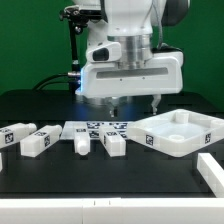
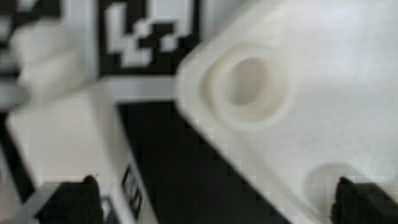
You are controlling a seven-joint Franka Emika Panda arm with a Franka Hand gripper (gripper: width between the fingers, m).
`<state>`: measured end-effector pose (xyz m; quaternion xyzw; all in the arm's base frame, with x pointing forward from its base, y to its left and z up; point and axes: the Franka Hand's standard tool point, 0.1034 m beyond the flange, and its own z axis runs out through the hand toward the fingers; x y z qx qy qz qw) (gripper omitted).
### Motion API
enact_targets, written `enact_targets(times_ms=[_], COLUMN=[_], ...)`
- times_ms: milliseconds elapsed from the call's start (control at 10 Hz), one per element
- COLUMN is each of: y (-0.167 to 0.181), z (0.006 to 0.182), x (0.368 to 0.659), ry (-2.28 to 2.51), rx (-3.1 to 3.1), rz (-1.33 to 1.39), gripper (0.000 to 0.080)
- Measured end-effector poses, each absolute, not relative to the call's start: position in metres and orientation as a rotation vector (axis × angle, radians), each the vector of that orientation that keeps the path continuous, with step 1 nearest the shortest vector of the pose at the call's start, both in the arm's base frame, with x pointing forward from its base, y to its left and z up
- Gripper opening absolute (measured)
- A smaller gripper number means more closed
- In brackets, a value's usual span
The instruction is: Assemble desk
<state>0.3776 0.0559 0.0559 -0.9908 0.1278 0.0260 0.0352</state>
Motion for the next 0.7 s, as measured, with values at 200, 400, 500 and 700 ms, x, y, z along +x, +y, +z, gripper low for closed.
enact_targets(times_ms=[200, 400, 500, 700], y=[0.074, 0.074, 0.075, 0.085], z=[0.055, 0.056, 0.056, 0.052], x=[0.371, 0.374, 0.374, 0.36], ry=[0.693, 0.795, 0.884, 1.175], rx=[-2.997, -2.967, -2.939, -2.842], rz=[0.109, 0.106, 0.111, 0.152], gripper=[0.0649, 0.0649, 0.0649, 0.0649])
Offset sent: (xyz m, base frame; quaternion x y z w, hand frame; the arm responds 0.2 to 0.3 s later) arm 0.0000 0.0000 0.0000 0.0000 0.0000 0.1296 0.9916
